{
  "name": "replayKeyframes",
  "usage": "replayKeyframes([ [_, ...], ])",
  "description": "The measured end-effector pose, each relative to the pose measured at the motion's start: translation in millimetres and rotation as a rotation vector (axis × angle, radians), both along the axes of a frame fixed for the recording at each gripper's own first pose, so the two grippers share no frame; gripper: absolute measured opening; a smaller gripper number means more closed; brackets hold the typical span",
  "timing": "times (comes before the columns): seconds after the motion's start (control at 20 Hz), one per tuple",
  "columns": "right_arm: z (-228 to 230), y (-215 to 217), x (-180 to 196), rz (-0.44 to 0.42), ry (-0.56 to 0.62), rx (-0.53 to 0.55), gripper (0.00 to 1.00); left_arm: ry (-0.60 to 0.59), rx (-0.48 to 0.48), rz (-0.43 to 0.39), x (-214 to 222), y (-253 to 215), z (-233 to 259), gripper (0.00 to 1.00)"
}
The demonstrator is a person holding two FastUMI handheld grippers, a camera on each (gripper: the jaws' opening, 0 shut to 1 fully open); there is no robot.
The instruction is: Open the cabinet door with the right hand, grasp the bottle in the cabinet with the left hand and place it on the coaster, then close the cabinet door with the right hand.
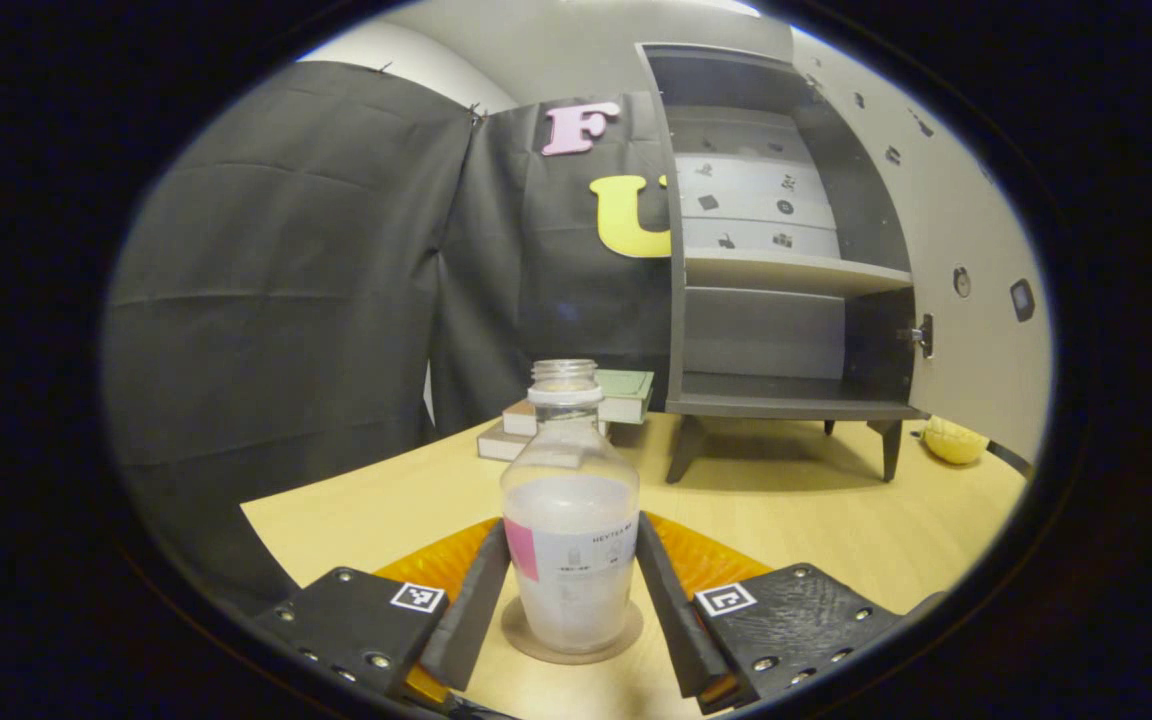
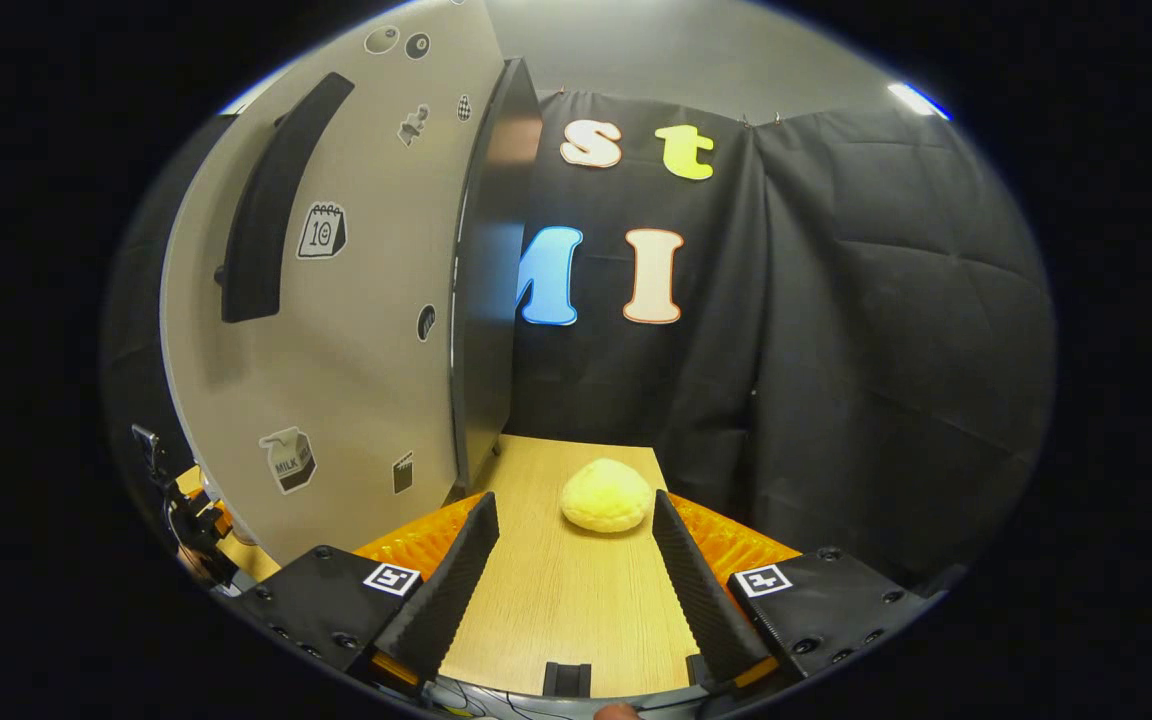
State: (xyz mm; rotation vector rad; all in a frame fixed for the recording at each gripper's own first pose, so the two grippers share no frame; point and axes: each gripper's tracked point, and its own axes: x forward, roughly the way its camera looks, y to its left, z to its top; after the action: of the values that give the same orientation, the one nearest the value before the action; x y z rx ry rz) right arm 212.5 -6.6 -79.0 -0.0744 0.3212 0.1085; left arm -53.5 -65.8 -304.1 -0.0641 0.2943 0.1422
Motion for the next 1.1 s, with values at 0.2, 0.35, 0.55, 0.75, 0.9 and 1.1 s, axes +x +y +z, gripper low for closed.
replayKeyframes([
  [0.2,3,4,1,0.013,-0.011,0.006,0.98,0.028,0.046,-0.005,1,1,5,0.8],
  [0.35,4,4,3,0.016,-0.017,0.022,0.99,0.014,0.062,-0.002,3,5,21,0.79],
  [0.55,10,4,7,0.025,-0.03,0.048,0.98,-0.004,0.061,0.011,9,8,49,0.82],
  [0.75,18,5,14,0.047,-0.052,0.082,0.98,-0.046,0.069,0.022,14,10,89,0.77],
  [0.9,26,5,19,0.07,-0.065,0.114,0.99,-0.062,0.086,0.047,14,15,125,0.77],
  [1.1,45,6,29,0.1,-0.09,0.163,0.98,-0.04,0.173,0.095,4,24,183,0.79],
])
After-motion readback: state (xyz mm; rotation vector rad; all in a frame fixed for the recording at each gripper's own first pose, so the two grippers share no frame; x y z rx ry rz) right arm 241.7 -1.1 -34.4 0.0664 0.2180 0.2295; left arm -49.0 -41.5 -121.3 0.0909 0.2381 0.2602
